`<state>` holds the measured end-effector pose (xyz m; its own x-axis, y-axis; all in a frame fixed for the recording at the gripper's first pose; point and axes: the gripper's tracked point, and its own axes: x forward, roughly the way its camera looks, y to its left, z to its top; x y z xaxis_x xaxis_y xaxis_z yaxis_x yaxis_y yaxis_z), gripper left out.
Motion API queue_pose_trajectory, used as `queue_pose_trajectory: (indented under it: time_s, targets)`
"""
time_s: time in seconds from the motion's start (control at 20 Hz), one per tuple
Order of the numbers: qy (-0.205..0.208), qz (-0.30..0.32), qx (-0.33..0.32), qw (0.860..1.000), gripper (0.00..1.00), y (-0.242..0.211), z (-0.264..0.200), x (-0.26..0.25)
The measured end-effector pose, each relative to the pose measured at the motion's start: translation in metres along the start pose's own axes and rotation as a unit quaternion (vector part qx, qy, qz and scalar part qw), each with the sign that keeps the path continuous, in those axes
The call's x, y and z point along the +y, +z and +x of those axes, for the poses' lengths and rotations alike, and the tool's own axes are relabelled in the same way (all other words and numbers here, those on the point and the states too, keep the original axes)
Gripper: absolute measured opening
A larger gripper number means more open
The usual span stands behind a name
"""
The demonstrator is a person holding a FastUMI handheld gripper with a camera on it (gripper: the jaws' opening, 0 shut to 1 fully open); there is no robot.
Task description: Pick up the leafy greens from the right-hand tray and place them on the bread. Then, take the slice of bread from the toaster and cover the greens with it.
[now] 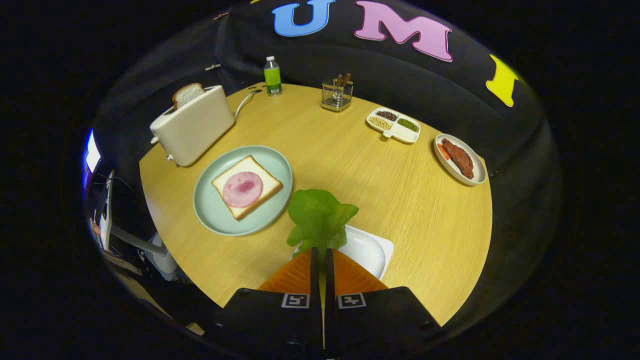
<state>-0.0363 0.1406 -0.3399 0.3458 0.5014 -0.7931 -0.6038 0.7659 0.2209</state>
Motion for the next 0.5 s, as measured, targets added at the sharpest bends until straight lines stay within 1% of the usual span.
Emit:
queue_pose_trajectory:
  time_s: [0.2, 0.4, 0.5]
  targets:
    - [0.034, -0.01, -0.028, 0.999, 0.06, 0.048, -0.016, 0.043]
    - [0.055, -0.027, -0.028, 0.998, 0.06, 0.076, -0.005, 0.082]
    - [0.066, -0.026, -0.026, 0.997, 0.06, 0.086, 0.005, 0.102]
